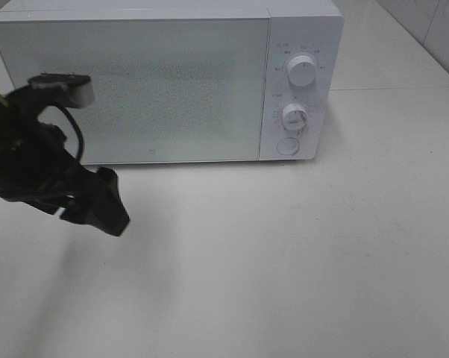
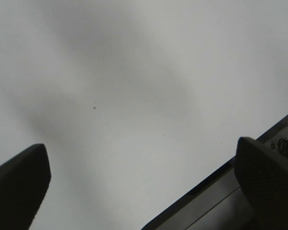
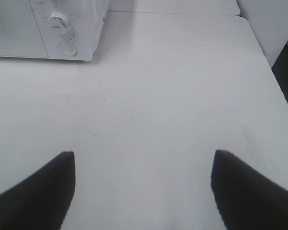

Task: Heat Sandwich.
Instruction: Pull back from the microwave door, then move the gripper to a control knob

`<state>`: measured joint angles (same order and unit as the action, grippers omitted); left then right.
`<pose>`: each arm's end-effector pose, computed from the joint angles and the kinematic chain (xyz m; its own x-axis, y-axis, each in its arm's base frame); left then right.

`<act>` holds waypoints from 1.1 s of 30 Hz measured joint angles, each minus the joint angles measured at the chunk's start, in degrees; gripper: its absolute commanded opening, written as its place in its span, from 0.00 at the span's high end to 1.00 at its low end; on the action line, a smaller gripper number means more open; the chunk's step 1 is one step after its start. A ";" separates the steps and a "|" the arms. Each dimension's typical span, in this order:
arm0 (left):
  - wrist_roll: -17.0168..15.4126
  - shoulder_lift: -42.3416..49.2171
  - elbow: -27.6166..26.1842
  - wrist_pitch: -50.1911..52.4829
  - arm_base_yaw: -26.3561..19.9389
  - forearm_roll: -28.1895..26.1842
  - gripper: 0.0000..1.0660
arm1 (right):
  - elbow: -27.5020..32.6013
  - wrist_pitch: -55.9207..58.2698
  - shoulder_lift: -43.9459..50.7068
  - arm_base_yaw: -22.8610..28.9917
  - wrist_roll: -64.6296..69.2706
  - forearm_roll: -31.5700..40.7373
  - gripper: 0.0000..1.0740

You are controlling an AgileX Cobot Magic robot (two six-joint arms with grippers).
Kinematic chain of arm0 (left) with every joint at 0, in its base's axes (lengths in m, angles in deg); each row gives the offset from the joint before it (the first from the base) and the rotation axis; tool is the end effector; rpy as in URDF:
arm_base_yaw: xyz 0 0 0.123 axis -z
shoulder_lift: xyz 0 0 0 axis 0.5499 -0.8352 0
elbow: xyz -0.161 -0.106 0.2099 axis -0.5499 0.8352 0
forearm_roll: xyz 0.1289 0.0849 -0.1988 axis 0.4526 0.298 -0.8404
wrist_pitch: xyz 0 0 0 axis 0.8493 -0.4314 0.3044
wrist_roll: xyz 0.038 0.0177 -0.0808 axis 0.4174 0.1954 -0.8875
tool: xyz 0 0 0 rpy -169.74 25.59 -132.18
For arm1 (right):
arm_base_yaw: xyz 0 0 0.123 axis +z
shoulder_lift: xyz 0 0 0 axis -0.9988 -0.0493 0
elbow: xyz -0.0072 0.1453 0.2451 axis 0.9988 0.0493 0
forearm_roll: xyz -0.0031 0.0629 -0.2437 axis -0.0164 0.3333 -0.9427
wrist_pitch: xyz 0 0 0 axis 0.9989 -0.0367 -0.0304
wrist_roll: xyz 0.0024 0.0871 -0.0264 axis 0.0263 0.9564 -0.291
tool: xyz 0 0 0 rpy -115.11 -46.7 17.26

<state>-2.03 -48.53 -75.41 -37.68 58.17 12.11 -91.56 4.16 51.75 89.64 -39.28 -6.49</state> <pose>0.2472 -0.1407 0.2151 -0.8420 0.4408 -0.3110 0.5177 0.8223 -0.2363 -0.0032 -0.0019 0.2812 -0.4055 -0.0402 -0.9132 -0.0352 0.9990 -0.0283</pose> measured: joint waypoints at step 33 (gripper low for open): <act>-20.74 21.94 4.47 -18.56 -16.96 21.49 0.06 | 0.00 0.00 0.00 0.00 0.00 0.00 0.30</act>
<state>-22.77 -26.58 -70.95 -56.25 41.21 33.60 -91.56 4.16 51.75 89.64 -39.28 -6.49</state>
